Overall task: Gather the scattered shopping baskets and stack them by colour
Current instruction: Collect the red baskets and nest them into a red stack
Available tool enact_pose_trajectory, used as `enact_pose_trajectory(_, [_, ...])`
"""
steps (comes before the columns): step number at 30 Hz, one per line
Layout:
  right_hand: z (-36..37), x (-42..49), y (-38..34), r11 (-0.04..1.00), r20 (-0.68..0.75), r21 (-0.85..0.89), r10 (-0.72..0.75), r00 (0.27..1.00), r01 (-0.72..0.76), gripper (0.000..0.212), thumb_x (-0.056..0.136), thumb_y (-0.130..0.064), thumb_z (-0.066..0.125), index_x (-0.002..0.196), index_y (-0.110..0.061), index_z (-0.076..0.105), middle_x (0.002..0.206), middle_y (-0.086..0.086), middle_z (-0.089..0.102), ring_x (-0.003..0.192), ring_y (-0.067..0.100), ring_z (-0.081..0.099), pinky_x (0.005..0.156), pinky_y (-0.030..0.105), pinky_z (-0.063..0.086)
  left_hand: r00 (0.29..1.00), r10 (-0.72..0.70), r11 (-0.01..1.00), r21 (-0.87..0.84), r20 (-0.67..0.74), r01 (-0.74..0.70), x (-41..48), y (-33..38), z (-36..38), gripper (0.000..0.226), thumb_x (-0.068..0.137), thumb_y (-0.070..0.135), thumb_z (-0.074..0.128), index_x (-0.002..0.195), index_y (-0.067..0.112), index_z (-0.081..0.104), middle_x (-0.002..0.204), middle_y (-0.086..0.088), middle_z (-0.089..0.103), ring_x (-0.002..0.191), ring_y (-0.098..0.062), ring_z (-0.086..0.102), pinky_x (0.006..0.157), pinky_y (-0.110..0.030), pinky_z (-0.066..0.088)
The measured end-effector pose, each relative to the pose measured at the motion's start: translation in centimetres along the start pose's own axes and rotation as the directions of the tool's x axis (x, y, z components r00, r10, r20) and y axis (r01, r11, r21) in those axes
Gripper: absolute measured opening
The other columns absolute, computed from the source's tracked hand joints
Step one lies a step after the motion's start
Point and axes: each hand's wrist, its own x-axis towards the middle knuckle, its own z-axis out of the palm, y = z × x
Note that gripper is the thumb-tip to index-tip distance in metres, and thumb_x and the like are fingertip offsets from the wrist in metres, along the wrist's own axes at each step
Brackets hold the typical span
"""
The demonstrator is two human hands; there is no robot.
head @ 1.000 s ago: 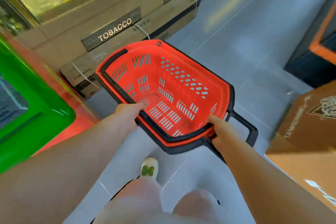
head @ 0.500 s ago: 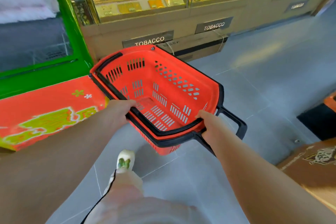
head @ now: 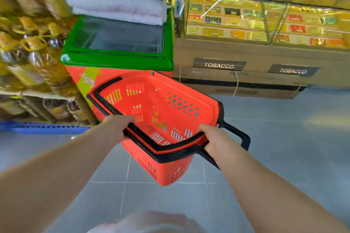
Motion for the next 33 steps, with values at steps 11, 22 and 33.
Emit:
enact_pose_trajectory(11, [23.0, -12.0, 4.8, 0.976, 0.283, -0.188, -0.057, 0.957, 0.114, 0.011, 0.064, -0.001, 0.058, 0.066, -0.009, 0.050, 0.067, 0.011, 0.047, 0.052, 0.024, 0.046, 0.049, 0.028, 0.043, 0.954, 0.035, 0.878, -0.448, -0.298, -0.171, -0.6, -0.5, -25.9, 0.033, 0.069, 0.014, 0.081, 0.095, 0.009, 0.061, 0.074, -0.010, 0.060, 0.060, -0.023, 0.061, 0.065, -0.035, 0.056])
enact_pose_trajectory(22, [45.3, -28.0, 15.8, 0.970, 0.501, -0.145, -0.098, 0.860, 0.195, 0.032, 0.039, -0.015, 0.061, 0.070, -0.011, 0.054, 0.070, 0.012, 0.052, 0.061, 0.023, 0.048, 0.056, 0.034, 0.046, 0.847, 0.109, 0.752, -0.514, -0.520, -0.412, -2.3, -1.3, -49.4, 0.058, 0.058, -0.002, 0.073, 0.114, -0.001, 0.061, 0.113, -0.026, 0.066, 0.097, -0.034, 0.067, 0.087, -0.053, 0.055])
enact_pose_trajectory(33, [62.5, -46.3, 22.7, 0.983, 0.794, -0.123, 0.014, 0.608, 0.138, 0.033, 0.061, 0.003, 0.062, 0.093, -0.004, 0.059, 0.087, 0.018, 0.067, 0.069, 0.031, 0.066, 0.065, 0.045, 0.059, 0.614, 0.183, 0.651, -0.373, -0.768, -0.661, -6.3, 0.5, -73.6, 0.041, 0.065, -0.015, 0.060, 0.098, 0.008, 0.061, 0.080, -0.014, 0.064, 0.067, -0.028, 0.064, 0.059, -0.038, 0.058])
